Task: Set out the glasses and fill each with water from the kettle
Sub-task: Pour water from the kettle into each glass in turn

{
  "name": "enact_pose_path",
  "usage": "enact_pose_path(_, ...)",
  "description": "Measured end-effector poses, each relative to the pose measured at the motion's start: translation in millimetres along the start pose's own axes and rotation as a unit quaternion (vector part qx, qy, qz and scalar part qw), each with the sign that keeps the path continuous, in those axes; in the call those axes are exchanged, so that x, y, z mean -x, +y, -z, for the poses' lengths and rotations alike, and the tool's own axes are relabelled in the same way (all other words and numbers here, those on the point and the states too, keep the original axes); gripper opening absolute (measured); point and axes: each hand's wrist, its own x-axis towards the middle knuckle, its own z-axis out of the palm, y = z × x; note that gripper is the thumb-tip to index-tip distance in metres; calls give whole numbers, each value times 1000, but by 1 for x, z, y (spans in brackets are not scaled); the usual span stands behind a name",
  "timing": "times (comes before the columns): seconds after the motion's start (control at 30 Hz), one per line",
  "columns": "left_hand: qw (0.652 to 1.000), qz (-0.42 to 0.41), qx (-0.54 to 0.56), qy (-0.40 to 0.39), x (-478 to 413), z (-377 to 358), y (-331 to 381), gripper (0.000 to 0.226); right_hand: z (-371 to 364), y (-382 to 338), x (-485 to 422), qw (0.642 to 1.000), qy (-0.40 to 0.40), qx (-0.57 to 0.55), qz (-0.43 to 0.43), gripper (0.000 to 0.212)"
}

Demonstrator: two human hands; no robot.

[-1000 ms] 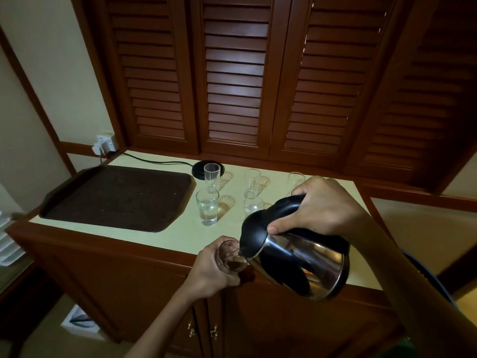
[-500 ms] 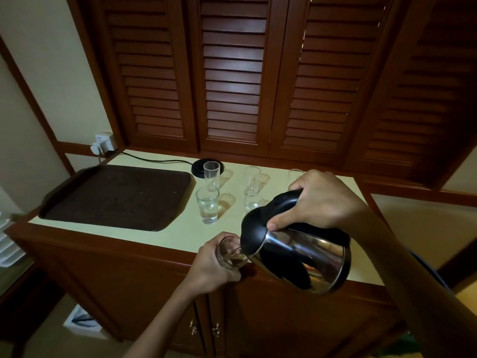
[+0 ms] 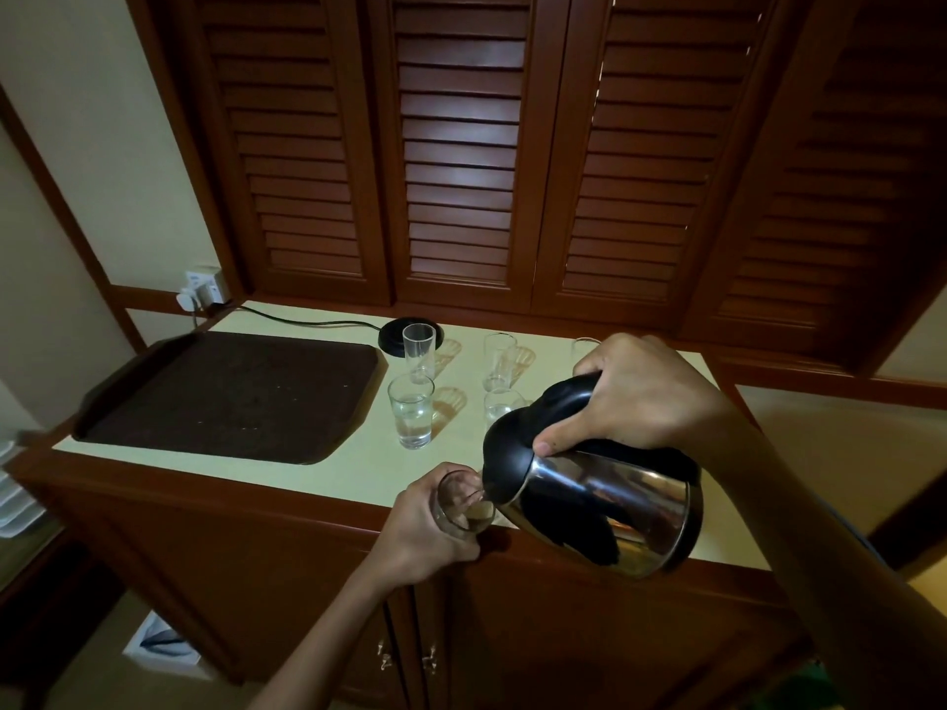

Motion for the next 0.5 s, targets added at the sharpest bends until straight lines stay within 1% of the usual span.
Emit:
enact_pose_path(0.23, 1000, 0, -8, 0, 1, 1, 2, 66, 2, 1, 1, 1000, -3, -7, -15, 53)
enact_pose_path(0.37, 1000, -1, -11, -8, 0, 0, 3, 67, 3, 2, 2, 1000, -9, -21, -21, 61)
enact_pose_path(0.5, 1000, 0, -15, -12, 0, -2, 4, 68, 4, 4, 2, 999, -16, -24, -28, 55)
